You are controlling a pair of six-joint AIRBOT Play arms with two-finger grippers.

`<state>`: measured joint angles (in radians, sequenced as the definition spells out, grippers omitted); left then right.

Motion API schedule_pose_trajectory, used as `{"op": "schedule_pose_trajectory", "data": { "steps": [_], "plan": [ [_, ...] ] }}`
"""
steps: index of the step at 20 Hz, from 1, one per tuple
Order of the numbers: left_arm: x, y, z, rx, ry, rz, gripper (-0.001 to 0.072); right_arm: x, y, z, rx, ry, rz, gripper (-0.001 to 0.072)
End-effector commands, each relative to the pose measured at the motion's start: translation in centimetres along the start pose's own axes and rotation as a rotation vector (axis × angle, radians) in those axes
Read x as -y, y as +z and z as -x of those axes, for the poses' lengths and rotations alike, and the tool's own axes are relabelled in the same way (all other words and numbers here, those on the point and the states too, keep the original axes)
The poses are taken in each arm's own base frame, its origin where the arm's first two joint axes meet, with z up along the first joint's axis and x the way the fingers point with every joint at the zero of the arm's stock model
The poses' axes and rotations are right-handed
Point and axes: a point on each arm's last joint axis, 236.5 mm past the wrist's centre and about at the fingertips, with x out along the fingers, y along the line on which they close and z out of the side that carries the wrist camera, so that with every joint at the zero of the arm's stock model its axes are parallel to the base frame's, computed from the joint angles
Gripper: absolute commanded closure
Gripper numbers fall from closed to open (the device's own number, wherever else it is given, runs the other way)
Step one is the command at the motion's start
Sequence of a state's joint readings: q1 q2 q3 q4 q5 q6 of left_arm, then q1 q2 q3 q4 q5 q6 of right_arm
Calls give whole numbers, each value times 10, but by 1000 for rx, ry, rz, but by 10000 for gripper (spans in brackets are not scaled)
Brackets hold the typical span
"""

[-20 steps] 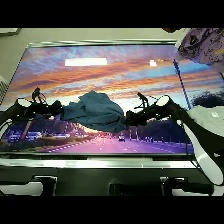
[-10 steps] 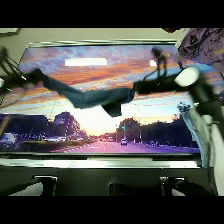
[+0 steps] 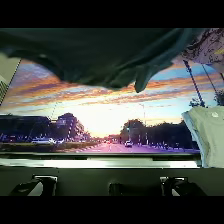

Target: Fold the clothes and pants, and hang the long-sleeved shirts on hangers.

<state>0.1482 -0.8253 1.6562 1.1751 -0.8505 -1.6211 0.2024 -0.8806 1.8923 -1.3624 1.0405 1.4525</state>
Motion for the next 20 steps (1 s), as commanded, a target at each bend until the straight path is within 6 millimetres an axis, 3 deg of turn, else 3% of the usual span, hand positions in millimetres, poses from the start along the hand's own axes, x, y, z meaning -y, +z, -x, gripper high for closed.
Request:
{"op": "schedule_pose_trajectory", "data": {
  "steps": [1,3,5,8,10,12,15,18,20],
  "plan": [
    [5,4,49,-7,55,0,693,6,33,51,113,-60,-35,681],
    [-5,-23,38,-108,76,14,692,9,18,31,56,-57,-77,681],
    [-19,-61,15,-220,88,62,692,14,-24,-13,-99,-53,-139,680],
    [-51,-155,-31,-456,123,148,691,20,-134,-94,-459,-64,-287,680],
    [-75,-241,-54,-653,163,198,691,16,-221,-141,-713,-40,-345,680],
    [-99,-329,-70,-824,212,247,691,14,-308,-182,-915,-27,-397,680],
    [-137,-428,-89,-945,295,298,691,19,-423,-234,-1074,-48,-459,680],
    [-160,-479,-101,-1012,346,329,691,13,-493,-255,-1151,-43,-523,680],
    [-165,-497,-103,-1043,359,348,691,8,-512,-259,-1173,-33,-556,680]
  ]
}}
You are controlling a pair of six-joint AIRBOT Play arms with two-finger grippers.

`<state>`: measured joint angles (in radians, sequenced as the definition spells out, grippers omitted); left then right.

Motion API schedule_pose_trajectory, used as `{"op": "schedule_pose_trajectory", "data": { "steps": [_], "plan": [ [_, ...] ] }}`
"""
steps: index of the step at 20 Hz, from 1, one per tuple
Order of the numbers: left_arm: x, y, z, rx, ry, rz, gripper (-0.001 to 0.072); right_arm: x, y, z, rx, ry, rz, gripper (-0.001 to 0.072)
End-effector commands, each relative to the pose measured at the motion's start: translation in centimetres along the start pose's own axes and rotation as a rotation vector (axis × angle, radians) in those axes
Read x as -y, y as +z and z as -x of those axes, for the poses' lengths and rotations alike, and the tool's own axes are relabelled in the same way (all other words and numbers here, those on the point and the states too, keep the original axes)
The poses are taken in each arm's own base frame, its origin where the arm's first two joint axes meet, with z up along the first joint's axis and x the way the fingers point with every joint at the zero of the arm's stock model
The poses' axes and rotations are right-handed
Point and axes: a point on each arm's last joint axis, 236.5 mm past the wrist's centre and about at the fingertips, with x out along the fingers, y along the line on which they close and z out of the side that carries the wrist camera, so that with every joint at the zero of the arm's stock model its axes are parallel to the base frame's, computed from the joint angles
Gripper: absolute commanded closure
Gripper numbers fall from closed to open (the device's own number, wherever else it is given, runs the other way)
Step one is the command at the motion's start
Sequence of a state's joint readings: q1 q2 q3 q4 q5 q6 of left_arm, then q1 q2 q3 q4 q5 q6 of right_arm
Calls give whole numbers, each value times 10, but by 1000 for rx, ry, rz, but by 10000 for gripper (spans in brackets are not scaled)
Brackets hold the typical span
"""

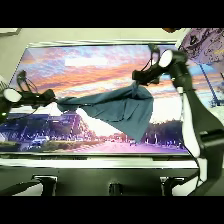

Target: Fold the clothes and pants, and hang the long-sleeved shirts on hangers.

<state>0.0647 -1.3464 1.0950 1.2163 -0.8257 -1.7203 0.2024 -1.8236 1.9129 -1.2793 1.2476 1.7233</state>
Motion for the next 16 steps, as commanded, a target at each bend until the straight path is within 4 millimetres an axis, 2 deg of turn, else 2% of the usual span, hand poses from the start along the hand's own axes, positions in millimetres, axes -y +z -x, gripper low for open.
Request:
{"op": "schedule_pose_trajectory", "data": {
  "steps": [1,3,4,6,7,10,12,13,14,16],
  "plan": [
    [-18,-16,-44,-65,29,43,690,6,-12,-55,-69,34,-59,680],
    [-19,-15,-43,-61,29,43,669,5,-6,-54,-47,39,-59,680],
    [-20,-14,-41,-61,29,46,571,4,-5,-52,-41,40,-57,680],
    [-24,-4,-27,-60,30,61,60,4,-5,-50,-43,40,-56,680],
    [-26,4,-13,-52,29,71,13,3,-6,-47,-45,40,-53,680],
    [-35,29,48,41,22,96,14,-1,-3,-34,-31,44,-29,680],
    [-41,27,79,89,28,103,15,-3,2,-22,-4,36,-12,680],
    [-39,13,82,70,8,120,15,-2,4,-16,9,24,-3,680],
    [-28,-6,77,31,-36,148,15,-2,6,-10,18,18,8,680],
    [6,-46,53,-57,-154,155,15,-2,5,0,22,9,29,680]
  ]
}}
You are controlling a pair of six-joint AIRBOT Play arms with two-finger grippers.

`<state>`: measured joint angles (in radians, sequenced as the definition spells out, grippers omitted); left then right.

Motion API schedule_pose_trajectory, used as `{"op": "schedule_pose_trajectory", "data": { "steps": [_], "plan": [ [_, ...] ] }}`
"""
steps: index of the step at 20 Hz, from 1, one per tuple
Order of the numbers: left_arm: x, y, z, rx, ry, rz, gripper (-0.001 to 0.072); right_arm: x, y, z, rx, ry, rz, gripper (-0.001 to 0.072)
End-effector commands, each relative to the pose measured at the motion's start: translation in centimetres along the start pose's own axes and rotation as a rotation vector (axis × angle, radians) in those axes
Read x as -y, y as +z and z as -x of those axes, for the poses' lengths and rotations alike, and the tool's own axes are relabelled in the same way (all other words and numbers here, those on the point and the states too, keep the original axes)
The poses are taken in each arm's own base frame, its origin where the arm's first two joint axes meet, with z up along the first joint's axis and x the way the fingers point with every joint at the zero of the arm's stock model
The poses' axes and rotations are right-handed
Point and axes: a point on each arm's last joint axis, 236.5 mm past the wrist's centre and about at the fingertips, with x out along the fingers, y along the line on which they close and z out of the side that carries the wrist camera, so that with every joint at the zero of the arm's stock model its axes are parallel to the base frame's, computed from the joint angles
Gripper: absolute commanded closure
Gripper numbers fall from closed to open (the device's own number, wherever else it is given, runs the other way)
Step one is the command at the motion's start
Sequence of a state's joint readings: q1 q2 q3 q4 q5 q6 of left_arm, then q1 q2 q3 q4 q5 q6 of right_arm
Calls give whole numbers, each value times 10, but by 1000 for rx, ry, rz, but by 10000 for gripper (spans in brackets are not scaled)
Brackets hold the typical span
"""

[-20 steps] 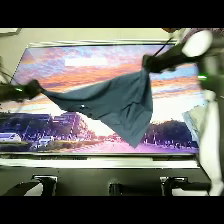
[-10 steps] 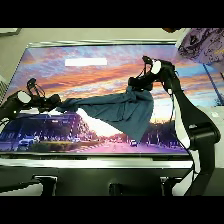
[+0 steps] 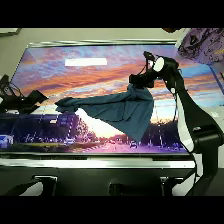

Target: Fold the clothes and pants, and hang the long-sleeved shirts on hangers.

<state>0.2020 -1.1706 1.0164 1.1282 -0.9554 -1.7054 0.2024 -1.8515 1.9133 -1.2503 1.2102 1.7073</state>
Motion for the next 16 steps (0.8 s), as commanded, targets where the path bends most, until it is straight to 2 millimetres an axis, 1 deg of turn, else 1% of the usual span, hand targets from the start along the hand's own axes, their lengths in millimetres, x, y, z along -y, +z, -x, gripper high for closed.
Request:
{"op": "schedule_pose_trajectory", "data": {
  "steps": [1,4,6,8,9,12,16],
  "plan": [
    [39,-59,-22,-100,-151,35,15,-1,0,17,9,-17,36,680],
    [77,-106,-66,-165,-194,-1,17,-1,-7,21,-18,-22,42,680],
    [97,-128,-93,-204,-211,2,18,-1,-10,22,-31,-24,42,680],
    [110,-143,-115,-249,-219,28,19,-1,-12,23,-37,-24,42,681],
    [114,-147,-124,-267,-214,20,20,-1,-13,24,-42,-25,42,680],
    [121,-151,-142,-308,-205,9,29,-2,-13,29,-40,-25,47,680],
    [123,-154,-153,-348,-196,16,37,-3,-11,34,-28,-26,54,680]
  ]
}}
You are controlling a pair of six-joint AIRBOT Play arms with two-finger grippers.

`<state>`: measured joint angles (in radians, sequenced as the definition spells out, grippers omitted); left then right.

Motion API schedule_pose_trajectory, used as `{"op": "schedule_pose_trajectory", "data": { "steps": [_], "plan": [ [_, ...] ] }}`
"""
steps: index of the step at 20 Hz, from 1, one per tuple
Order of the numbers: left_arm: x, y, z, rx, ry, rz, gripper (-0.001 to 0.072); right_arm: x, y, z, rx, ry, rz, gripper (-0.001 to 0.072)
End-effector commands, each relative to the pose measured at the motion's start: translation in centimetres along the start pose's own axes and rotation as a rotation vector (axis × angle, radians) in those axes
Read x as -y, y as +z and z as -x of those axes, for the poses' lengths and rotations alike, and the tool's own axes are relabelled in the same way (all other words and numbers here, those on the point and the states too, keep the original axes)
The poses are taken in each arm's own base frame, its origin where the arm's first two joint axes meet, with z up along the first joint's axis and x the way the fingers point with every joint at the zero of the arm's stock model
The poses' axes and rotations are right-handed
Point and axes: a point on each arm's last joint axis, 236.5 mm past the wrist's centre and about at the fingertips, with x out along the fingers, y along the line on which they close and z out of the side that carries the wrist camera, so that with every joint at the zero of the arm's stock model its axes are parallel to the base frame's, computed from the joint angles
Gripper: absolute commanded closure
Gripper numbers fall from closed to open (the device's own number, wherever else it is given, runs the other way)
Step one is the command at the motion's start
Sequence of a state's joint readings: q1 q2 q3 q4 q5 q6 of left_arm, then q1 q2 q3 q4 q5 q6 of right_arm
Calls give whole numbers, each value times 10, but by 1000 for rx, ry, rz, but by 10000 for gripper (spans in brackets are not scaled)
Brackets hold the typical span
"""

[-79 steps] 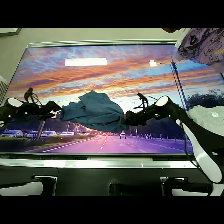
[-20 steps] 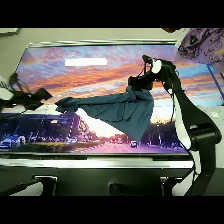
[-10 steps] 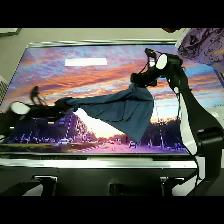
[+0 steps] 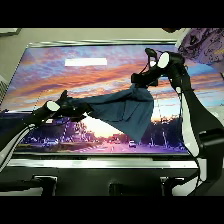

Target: Fold the clothes and pants, and hang the long-sleeved shirts on hangers.

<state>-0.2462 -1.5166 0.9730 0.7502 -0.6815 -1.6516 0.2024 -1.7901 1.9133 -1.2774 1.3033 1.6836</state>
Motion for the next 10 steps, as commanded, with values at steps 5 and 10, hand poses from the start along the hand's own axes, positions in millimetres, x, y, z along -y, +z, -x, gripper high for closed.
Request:
{"op": "schedule_pose_trajectory", "data": {
  "steps": [5,10],
  "plan": [
    [-5,-7,-21,-64,15,30,136,-1,2,9,14,-6,9,680],
    [20,18,-9,-9,-31,-22,690,-3,5,16,35,-4,14,680]
  ]
}}
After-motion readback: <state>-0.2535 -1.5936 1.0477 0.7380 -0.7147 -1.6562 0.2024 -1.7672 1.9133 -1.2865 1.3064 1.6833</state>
